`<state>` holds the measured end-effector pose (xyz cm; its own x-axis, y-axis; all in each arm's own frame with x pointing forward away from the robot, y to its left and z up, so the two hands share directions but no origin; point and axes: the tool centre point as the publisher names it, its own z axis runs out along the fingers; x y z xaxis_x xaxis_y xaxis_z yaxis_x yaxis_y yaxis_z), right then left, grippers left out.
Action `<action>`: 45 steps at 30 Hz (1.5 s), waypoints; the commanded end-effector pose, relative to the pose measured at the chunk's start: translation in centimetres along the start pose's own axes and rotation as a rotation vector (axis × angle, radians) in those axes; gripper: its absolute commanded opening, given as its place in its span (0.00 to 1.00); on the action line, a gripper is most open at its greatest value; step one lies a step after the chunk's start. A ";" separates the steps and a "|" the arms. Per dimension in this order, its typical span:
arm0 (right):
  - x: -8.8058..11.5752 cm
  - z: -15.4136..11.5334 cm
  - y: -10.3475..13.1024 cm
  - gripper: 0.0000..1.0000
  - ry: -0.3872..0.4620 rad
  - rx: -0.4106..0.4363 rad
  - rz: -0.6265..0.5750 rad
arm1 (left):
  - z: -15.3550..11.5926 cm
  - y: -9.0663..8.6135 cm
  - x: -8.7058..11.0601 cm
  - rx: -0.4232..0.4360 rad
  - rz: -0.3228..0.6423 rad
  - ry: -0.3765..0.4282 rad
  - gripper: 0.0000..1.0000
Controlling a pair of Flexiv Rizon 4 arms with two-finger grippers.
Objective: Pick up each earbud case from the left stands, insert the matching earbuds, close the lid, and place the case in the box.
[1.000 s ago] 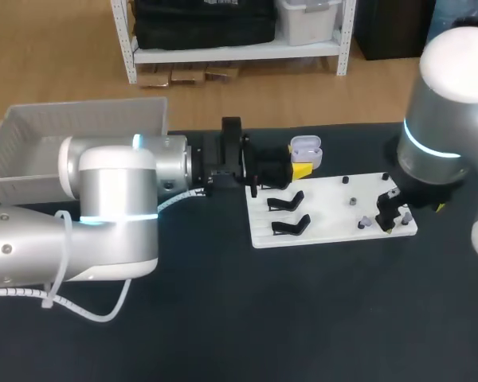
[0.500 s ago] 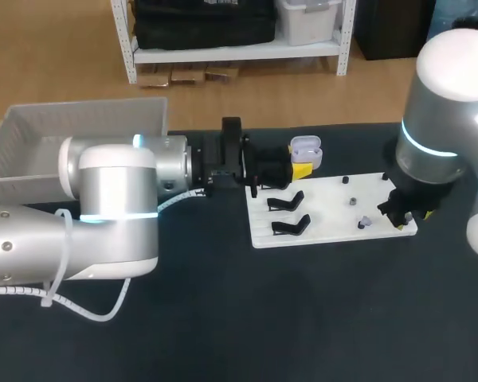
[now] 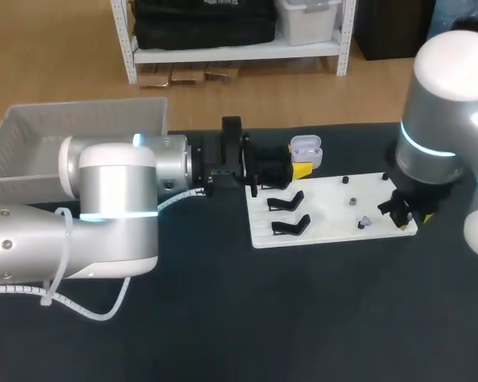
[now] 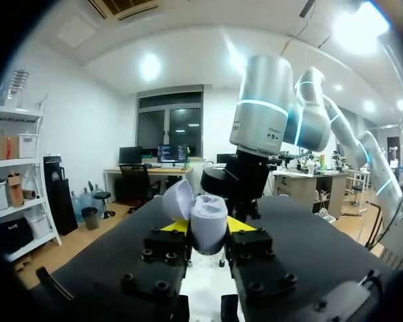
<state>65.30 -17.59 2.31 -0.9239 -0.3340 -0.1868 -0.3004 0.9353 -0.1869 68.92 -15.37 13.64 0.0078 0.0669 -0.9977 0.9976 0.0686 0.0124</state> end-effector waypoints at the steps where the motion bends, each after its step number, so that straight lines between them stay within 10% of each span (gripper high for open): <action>1: -0.1 0.4 0.1 0.39 -0.003 0.005 0.003 | 0.0 -0.1 0.2 -0.007 0.004 -0.008 0.00; 20: -0.6 0.1 0.4 0.28 0.008 0.031 0.010 | 0.0 -0.1 0.2 -0.007 0.004 -0.008 0.00; 32: -0.3 0.3 0.4 0.00 0.021 0.033 0.024 | 0.0 -0.1 0.2 -0.007 0.004 -0.008 0.00; 45: 0.6 -8.3 1.1 0.00 0.054 0.029 0.045 | 0.0 -0.1 0.2 -0.007 0.004 -0.008 0.00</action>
<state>63.89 -16.36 6.67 -0.9453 -0.2857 -0.1574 -0.2499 0.9444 -0.2137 68.93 -15.34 13.66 0.0072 0.0675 -0.9977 0.9976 0.0678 0.0118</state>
